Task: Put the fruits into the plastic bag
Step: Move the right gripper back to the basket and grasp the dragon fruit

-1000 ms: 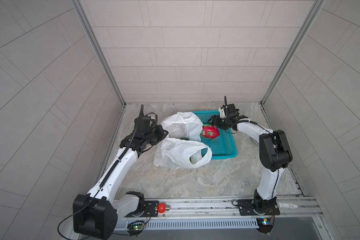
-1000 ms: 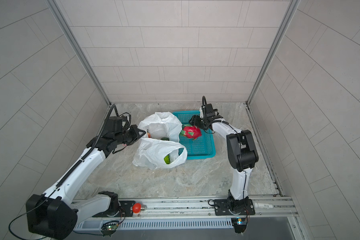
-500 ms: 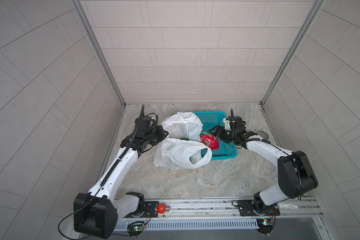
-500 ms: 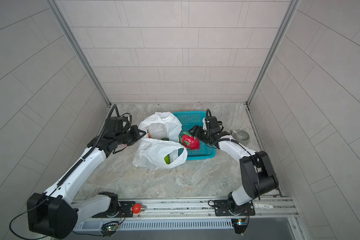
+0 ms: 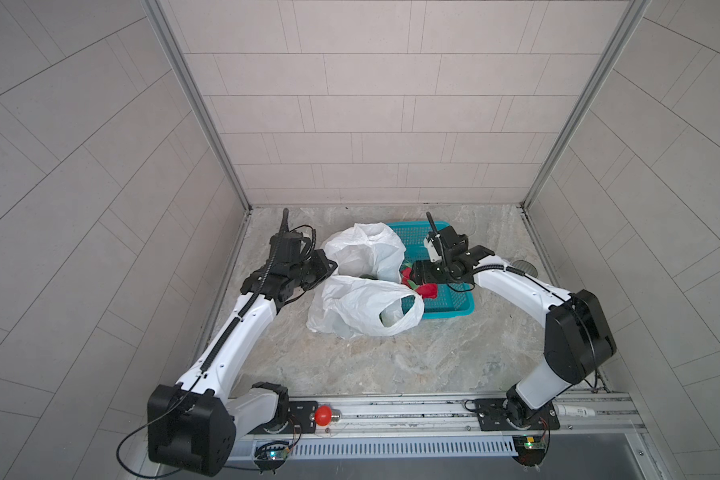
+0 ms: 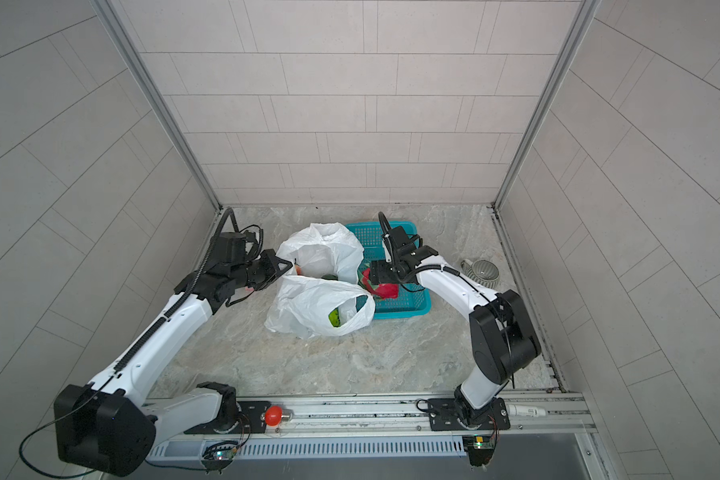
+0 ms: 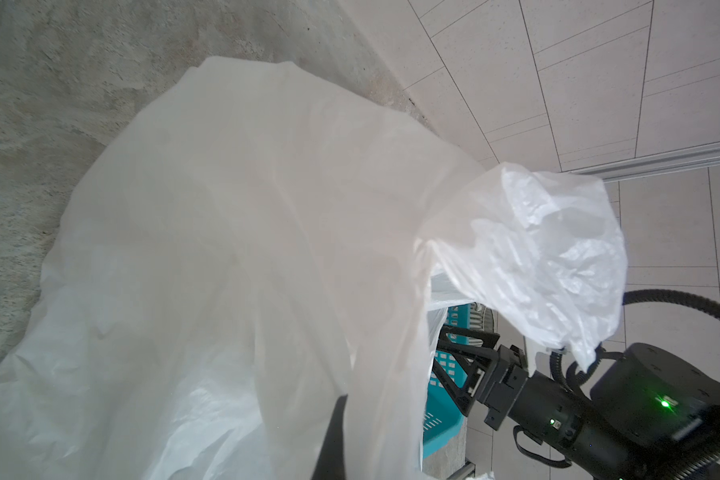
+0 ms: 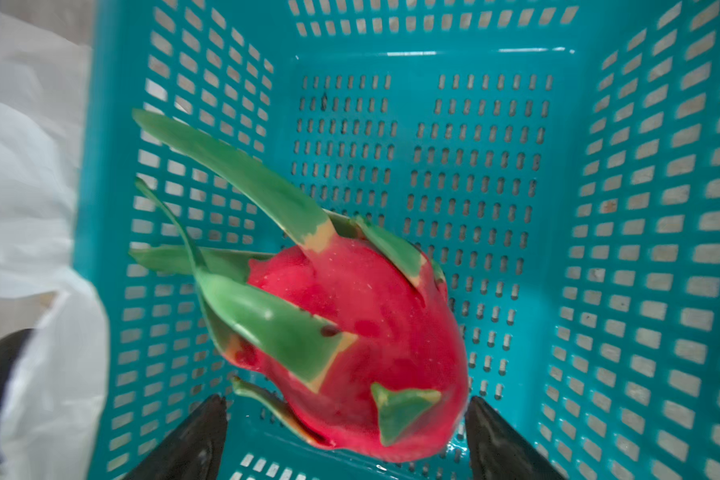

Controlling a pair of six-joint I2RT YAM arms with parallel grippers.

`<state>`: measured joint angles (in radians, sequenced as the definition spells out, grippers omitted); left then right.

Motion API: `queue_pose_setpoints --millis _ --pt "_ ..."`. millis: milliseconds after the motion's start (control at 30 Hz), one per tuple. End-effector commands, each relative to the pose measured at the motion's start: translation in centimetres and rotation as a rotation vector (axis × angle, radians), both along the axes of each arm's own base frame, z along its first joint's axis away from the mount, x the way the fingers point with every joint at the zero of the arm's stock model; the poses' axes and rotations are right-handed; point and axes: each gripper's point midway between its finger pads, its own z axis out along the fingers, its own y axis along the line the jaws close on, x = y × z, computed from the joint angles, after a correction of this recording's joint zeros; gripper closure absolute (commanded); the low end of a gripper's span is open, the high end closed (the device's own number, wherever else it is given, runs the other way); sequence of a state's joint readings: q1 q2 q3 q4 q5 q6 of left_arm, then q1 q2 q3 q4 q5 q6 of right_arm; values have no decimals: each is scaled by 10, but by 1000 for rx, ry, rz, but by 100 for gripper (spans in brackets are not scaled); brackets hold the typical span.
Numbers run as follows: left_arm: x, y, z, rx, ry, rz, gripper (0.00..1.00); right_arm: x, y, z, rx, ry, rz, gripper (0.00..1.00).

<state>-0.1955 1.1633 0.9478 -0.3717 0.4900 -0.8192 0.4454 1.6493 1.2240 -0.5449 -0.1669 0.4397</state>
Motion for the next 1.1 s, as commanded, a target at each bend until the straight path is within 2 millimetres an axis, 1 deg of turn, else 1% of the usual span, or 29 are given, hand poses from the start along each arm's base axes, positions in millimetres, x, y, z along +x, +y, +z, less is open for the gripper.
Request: queue_pose_setpoints --millis 0,167,333,500,633,667,733,800,833,867,933,1000,1067 --pt "1 1 8 -3 -24 2 100 0 -15 -11 -141 33 22 14" --pt "0 1 8 -1 -25 2 100 8 -11 -31 -203 72 61 13" --pt "1 1 9 -2 -25 1 100 14 3 -45 -217 118 104 13" --pt "0 1 9 3 -28 -2 100 9 8 -67 -203 166 94 13" --pt "0 2 7 10 -26 0 100 5 8 -76 -189 179 76 17" --pt "0 2 8 11 -27 0 100 5 8 -77 -186 177 72 20" --pt "0 3 9 11 -30 1 100 5 7 -75 -170 170 61 34" --pt "0 3 10 10 -33 2 100 7 9 -70 -133 153 49 51" --pt "0 2 9 10 -32 1 100 8 9 -66 -112 142 41 56" --pt "-1 3 10 10 -32 1 100 9 9 -60 -86 130 31 60" --pt "-1 3 10 11 -34 0 100 12 9 -49 -38 103 16 63" --pt "-2 3 9 12 -33 0 100 14 6 -37 -2 74 -4 69" --pt "-2 3 8 12 -31 1 100 15 2 -28 27 59 -21 74"
